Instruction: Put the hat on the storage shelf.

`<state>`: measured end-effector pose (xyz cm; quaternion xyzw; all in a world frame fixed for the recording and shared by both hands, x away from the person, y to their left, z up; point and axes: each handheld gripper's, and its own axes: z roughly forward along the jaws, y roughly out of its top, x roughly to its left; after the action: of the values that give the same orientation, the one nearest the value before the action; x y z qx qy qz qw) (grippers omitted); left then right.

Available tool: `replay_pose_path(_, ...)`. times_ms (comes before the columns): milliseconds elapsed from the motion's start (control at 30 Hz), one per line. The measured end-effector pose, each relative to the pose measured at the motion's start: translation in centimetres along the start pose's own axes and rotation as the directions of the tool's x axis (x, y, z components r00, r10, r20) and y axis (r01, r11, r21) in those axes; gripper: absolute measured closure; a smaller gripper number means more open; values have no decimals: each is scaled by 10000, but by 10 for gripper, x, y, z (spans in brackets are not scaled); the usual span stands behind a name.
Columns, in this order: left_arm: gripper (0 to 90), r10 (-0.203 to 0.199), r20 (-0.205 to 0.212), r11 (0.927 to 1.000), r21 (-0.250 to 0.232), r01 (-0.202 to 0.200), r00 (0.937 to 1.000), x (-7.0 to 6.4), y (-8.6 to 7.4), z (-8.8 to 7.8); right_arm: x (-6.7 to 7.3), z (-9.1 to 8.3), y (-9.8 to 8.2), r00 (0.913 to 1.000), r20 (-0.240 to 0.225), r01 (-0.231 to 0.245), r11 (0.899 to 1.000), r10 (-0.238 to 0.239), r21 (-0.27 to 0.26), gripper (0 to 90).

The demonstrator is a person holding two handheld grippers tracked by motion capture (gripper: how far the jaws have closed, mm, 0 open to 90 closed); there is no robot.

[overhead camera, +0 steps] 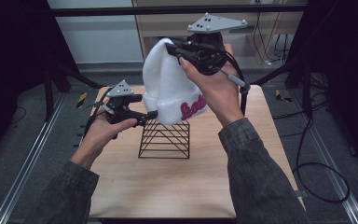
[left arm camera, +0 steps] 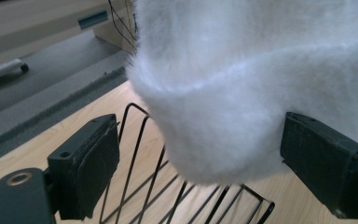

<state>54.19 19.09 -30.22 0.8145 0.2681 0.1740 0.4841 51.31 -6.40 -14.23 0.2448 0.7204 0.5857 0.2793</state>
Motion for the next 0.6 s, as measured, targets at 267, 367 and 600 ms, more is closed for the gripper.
replay_pose_path(267, 821, -2, 730, 9999, -172, 15, 9973, -4, 2, -4, -1, 2, -5, 9999, -122, 14, 10000, -14, -7, 844)
replay_pose_path(367, 838, 45, 329, 9999, -123, -41, 9994, -5, 3, -6, -5, -2, -7, 10000, -63, -53, 10000, 53, 13, 844)
replay_pose_path(600, 843, 106, -289, 9994, -320, -115, 9995, -5, 4, -14, -16, -8, -17, 9995, 210, -245, 9997, 243, 100, 843)
